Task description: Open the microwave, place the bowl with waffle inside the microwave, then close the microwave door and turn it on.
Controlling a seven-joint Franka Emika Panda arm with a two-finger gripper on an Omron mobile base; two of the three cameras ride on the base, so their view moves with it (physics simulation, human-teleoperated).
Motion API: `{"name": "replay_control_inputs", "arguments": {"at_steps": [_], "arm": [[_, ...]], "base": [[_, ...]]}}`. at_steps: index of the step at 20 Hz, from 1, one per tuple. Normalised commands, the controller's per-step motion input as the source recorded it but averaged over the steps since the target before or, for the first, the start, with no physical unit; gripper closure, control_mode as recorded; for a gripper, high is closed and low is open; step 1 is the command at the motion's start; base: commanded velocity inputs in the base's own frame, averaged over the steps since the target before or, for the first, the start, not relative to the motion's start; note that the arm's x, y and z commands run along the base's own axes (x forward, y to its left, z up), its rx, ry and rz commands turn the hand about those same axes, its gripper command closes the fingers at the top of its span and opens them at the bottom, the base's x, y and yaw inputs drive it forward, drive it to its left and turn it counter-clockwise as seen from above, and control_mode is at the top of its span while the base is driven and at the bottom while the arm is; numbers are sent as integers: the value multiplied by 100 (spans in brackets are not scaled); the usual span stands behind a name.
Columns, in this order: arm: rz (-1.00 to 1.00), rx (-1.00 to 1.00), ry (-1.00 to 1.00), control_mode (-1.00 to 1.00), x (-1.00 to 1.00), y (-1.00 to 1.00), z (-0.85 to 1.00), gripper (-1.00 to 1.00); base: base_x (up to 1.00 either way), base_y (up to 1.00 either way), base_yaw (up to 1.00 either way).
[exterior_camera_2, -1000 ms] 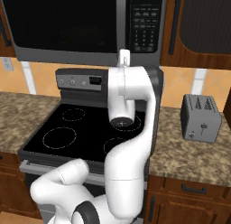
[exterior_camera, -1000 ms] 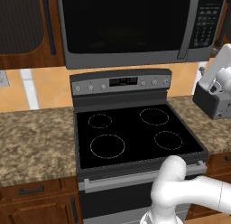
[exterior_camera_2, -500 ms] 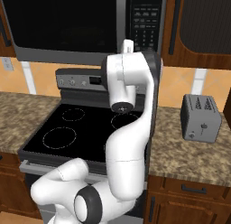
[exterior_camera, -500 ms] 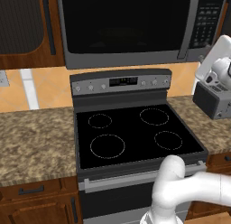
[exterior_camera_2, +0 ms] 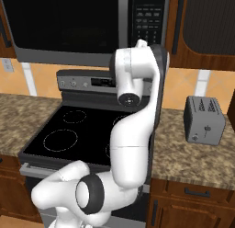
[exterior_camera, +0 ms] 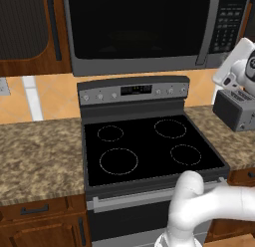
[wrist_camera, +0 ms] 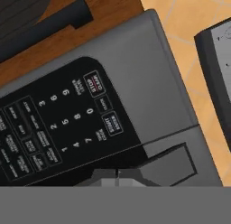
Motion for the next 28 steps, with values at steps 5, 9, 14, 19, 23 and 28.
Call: {"name": "replay_control_inputs", "arguments": {"at_steps": [5,9,14,19,23,28], "arm": [[0,12,13,-100,16,-19,32,100],[0,9,9,-100,7,-12,29,100],[0,4,10,-100,25,-17,3,100],[3,2,5,-100,23,-34,0,100],[2,0,3,-100,27,-14,0,100],[4,0,1,-100,31,0,2,100]], "base": [[0,0,0],[0,0,0],[0,0,0],[0,0,0],[0,0,0],[0,0,0]]}}
